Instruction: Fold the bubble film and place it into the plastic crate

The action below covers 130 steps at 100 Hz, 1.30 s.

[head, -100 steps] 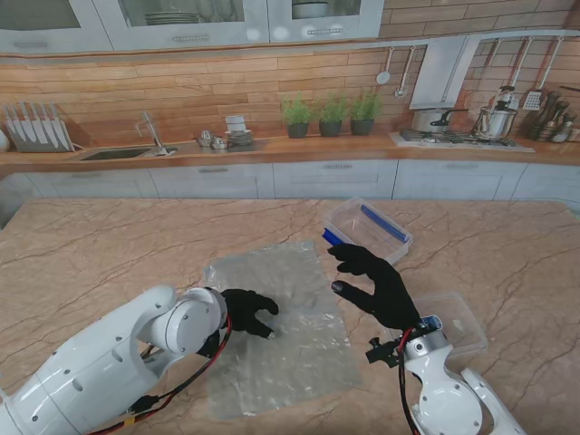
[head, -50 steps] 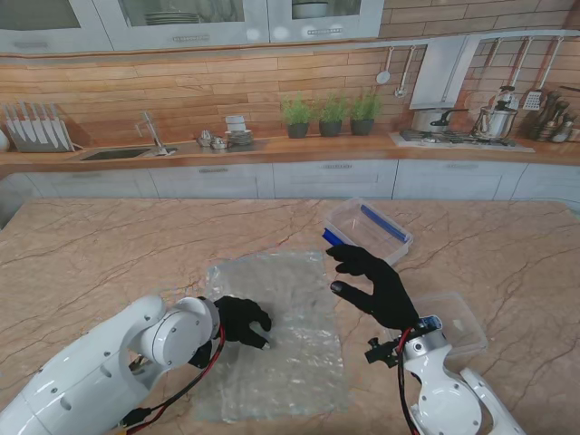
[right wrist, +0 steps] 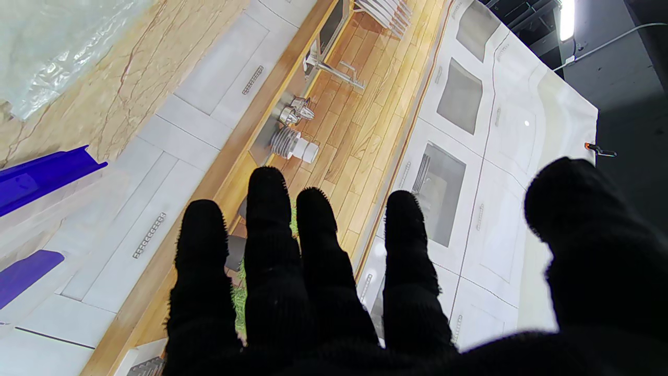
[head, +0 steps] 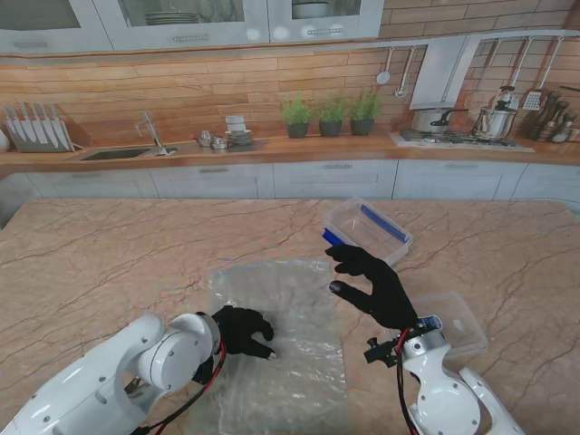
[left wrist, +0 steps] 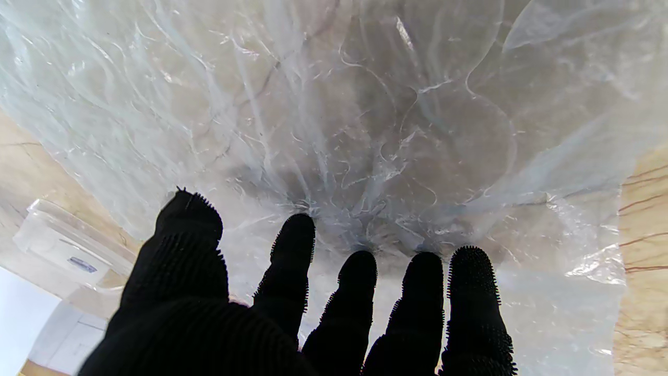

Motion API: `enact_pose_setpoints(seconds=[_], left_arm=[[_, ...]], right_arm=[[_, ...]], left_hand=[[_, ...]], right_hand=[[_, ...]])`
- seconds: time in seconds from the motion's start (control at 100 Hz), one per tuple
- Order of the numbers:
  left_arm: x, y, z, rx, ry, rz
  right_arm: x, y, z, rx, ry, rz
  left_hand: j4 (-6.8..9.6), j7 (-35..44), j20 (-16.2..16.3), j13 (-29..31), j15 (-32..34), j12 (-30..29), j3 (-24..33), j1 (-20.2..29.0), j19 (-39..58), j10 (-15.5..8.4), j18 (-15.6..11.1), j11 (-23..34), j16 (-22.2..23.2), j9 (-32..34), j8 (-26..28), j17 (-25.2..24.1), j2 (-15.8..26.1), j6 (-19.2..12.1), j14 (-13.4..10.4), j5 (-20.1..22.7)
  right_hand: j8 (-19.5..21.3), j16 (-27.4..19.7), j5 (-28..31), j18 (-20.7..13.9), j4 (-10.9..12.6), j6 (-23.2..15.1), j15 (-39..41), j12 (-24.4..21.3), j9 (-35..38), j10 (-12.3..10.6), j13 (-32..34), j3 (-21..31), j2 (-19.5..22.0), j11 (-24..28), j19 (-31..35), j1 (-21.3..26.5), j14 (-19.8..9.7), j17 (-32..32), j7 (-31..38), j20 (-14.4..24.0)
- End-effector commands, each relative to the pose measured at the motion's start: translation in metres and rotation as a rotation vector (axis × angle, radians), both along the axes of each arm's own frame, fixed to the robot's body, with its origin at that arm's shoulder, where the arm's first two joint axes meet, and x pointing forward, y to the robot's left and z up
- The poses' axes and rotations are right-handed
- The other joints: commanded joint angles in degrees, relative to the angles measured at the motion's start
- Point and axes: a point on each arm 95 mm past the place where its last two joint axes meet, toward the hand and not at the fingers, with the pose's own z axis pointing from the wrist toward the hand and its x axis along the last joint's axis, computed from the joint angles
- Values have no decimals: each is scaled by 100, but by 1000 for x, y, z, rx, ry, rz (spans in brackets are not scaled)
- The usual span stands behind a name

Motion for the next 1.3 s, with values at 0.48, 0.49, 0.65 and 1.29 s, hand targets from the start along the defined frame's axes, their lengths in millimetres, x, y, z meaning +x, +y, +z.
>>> enact_pose_setpoints(seconds=[0.48, 0.49, 0.65, 1.29], left_arm=[[-22, -3, 12, -45, -72, -2], [-23, -3, 12, -47, -76, -4], [-31, -2, 22, -76, -118, -31], [17, 56, 21, -198, -336, 191]], right_arm=[[2, 3, -3, -12, 20, 14], [2, 3, -3, -12, 20, 14], [3, 3, -4, -25, 21, 15], [21, 20, -13, -295, 35, -105]], left_hand=[[154, -22, 89, 109, 322, 3, -188, -37, 301, 42, 55, 111, 143, -225, 27, -58, 322, -67, 104, -244], [154, -21, 89, 113, 323, 3, -188, -37, 300, 38, 55, 113, 142, -219, 27, -57, 322, -63, 110, -238], [147, -15, 90, 179, 352, -4, -191, -44, 313, 70, 66, 119, 140, -156, 22, -2, 318, -47, 78, -164], [257, 308, 1712, 1326, 2701, 2311, 276, -156, 2932, 117, 57, 1648, 2445, 819, 68, 1103, -628, 103, 57, -655]], right_hand=[[6, 102, 99, 20, 175, -136, 106, 13, 65, 7, -50, -124, 133, -70, -138, -182, -22, -23, -23, 188], [6, 102, 98, 21, 176, -134, 106, 13, 67, 9, -50, -123, 131, -69, -138, -180, -21, -24, -23, 188], [15, 105, 122, 6, 174, -130, 118, 20, 81, -9, -42, -110, 48, -52, -134, -125, -20, -12, -6, 188], [140, 1875, 387, -241, 340, 43, 4475, 1338, 1171, 360, 1252, 15, -477, 2948, 4087, 1039, 50, 1323, 314, 741]])
